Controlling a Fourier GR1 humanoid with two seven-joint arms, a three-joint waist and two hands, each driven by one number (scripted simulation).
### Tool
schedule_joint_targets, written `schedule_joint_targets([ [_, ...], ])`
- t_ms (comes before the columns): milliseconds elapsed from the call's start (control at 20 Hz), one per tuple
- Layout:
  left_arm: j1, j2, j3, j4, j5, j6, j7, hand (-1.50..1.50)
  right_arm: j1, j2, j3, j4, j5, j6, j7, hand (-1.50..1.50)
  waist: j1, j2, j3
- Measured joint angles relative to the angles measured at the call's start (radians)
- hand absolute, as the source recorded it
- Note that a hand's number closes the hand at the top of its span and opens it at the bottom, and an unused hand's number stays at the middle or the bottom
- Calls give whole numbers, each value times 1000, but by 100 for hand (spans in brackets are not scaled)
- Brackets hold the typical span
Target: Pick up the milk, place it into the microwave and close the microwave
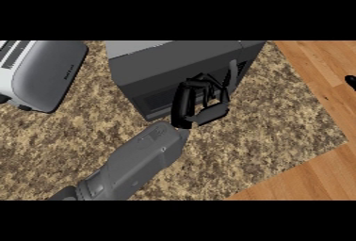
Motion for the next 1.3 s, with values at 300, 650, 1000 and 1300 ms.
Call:
schedule_joint_targets([
  [300, -4, 0, -7, 7, 18, 1, -17, 150, -2, -15, -1, 1, -33, 8, 12, -150, -1, 0, 1],
  [650, -10, 0, -19, 16, 35, -6, -39, 150, -12, -44, -4, -4, -58, 21, 30, -150, 0, 1, 0],
  [1000, -41, 0, -67, 57, 20, 12, -22, 150, -22, -52, 10, -10, -111, 49, 35, -150, 3, -4, 5],
  [1300, -60, -1, -100, 69, 37, 34, 12, 150, -16, -70, 17, -24, -151, 70, 45, -150, 10, -9, 4],
])
